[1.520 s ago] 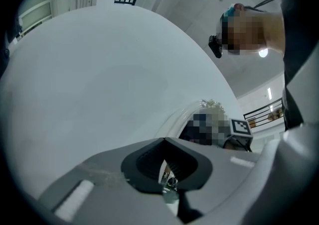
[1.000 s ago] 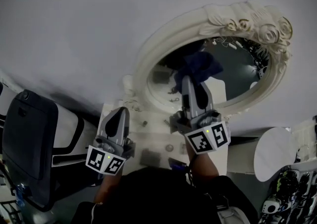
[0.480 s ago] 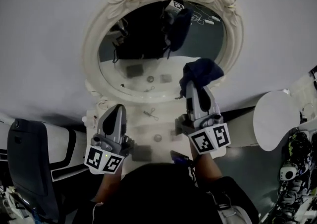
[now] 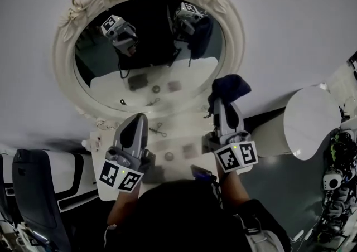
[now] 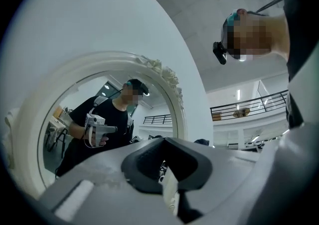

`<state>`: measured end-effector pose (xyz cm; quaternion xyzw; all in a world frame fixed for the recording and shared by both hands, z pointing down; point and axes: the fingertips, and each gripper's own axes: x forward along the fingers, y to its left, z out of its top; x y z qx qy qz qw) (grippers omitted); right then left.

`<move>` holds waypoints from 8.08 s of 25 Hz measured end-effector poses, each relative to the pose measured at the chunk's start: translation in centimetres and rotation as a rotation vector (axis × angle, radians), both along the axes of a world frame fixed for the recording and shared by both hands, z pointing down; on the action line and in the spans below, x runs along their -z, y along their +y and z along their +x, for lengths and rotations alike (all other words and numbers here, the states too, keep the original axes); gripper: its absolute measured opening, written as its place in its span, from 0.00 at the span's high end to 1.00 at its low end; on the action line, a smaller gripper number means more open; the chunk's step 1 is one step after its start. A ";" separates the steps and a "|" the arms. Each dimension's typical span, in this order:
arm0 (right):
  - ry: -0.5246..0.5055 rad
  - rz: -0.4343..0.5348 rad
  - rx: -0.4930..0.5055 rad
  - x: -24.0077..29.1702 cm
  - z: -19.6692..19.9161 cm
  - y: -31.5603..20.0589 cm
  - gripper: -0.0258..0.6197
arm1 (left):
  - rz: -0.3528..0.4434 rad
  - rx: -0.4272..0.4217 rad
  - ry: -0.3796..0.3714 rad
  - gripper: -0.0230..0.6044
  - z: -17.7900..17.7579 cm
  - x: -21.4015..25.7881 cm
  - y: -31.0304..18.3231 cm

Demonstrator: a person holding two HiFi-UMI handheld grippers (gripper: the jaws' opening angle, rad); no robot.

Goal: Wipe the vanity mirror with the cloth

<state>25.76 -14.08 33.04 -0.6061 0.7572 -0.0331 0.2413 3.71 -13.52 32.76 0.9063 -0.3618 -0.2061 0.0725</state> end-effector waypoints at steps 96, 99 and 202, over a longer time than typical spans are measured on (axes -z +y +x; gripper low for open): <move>0.179 0.163 0.609 2.1 -38.0 -9.4 0.90 | -0.073 0.366 0.153 0.96 -25.8 -3.8 -3.1; 0.167 0.166 0.594 2.6 -36.8 -8.1 0.90 | -0.059 0.361 0.144 0.96 -25.1 -3.1 -2.1; 0.139 0.131 0.455 -4.8 -29.4 -10.5 0.90 | -0.099 0.302 0.162 0.96 -20.3 -5.3 -5.1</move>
